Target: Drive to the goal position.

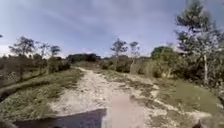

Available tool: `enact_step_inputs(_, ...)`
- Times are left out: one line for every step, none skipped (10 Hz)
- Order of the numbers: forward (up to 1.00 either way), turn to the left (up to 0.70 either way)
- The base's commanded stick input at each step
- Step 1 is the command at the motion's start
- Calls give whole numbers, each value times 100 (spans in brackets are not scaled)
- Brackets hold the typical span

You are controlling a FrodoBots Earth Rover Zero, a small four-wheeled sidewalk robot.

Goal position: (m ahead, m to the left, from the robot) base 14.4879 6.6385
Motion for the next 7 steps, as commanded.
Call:
enact_step_inputs(85,0)
enact_step_inputs(85,0)
enact_step_inputs(85,0)
enact_step_inputs(85,0)
enact_step_inputs(85,0)
enact_step_inputs(85,0)
enact_step_inputs(85,0)
